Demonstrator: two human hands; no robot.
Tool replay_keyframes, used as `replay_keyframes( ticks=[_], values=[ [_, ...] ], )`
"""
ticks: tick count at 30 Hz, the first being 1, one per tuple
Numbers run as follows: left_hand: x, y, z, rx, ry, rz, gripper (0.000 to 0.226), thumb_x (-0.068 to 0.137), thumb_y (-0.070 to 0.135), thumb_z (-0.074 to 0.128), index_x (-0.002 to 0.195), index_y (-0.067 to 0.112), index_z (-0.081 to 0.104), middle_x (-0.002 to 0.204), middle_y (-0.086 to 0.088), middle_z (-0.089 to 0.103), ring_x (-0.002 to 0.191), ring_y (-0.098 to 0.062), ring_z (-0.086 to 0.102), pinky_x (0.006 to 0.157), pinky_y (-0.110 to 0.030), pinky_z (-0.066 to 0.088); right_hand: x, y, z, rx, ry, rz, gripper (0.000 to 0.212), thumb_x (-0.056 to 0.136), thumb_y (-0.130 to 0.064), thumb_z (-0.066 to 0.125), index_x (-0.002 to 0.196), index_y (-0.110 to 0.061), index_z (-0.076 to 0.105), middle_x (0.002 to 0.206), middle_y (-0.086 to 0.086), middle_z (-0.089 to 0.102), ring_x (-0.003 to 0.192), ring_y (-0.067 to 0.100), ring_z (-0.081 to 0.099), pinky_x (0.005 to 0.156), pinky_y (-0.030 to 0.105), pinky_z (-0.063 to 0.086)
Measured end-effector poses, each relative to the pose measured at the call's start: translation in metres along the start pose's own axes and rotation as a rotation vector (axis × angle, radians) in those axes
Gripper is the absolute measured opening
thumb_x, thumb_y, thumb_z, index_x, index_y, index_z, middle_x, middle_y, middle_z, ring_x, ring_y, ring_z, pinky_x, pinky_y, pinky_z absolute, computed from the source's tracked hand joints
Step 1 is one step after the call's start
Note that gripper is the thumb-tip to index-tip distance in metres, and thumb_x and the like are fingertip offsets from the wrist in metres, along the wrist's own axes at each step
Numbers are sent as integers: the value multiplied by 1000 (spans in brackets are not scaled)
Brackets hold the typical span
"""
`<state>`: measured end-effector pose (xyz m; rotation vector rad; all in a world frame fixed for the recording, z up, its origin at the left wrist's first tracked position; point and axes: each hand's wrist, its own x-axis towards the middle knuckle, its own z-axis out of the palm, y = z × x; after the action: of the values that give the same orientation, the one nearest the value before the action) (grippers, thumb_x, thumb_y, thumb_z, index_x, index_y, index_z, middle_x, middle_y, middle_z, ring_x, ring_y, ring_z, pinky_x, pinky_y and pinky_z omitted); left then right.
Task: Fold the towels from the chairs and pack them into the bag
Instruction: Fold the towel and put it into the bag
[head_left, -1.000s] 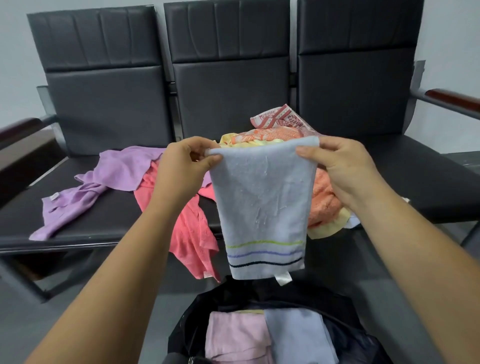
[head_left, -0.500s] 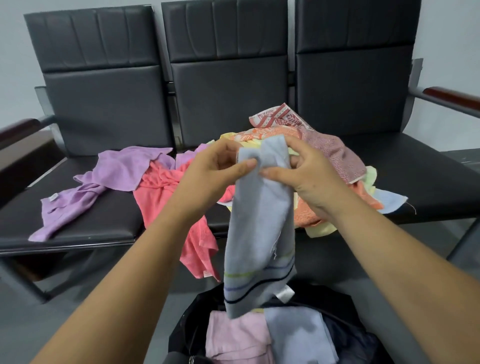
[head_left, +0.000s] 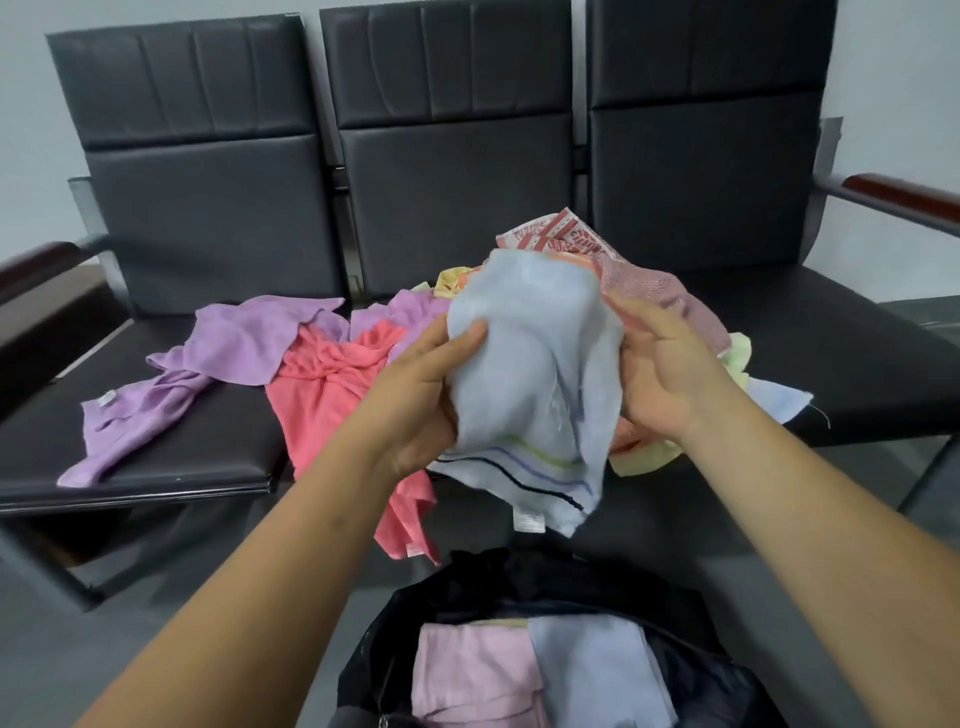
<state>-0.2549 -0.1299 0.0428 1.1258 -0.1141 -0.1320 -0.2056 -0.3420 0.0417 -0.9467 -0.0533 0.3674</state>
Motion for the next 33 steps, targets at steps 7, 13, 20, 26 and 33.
replay_keyframes(
  ticks=[7, 13, 20, 26, 33],
  values=[
    [6, -1, -1, -64, 107, 58, 27, 101, 20, 54, 127, 18, 63, 129, -8, 69, 121, -22, 65, 100, -36, 54, 6, 22, -9, -56, -90, 359, 45, 99, -44, 59, 130, -12, 70, 135, 10, 66, 129, 28, 60, 117, 46, 38],
    [10, -1, -15, 59, 200, 76, 30, 102, 22, 56, 131, 15, 60, 130, -9, 68, 119, -21, 66, 95, -37, 57, 12, 28, -23, -258, -154, 334, 51, 91, -12, 70, 140, -4, 58, 136, 17, 63, 127, 34, 60, 114, 51, 42],
    [12, -2, -43, 618, 279, 110, 18, 102, 27, 59, 117, 21, 67, 112, -3, 75, 105, -25, 72, 87, -40, 59, 18, 31, -23, -712, 160, -158, 59, 70, -18, 90, 122, -32, 64, 127, 10, 62, 111, 27, 68, 97, 52, 57],
    [13, 5, -48, 604, 200, -22, 51, 80, 27, 85, 119, 4, 62, 110, -13, 74, 100, -27, 73, 89, -46, 60, 16, 27, -18, -764, 167, -263, 19, 81, -17, 84, 96, -27, 78, 120, -2, 69, 118, 22, 64, 104, 50, 52],
    [10, 2, -43, 978, 179, 38, 45, 79, 42, 76, 96, 4, 59, 90, -24, 63, 80, -36, 64, 78, -48, 58, 7, 19, -11, -794, 152, -234, 17, 88, -14, 77, 104, -18, 76, 119, -8, 65, 115, 15, 63, 101, 41, 55]
  ],
)
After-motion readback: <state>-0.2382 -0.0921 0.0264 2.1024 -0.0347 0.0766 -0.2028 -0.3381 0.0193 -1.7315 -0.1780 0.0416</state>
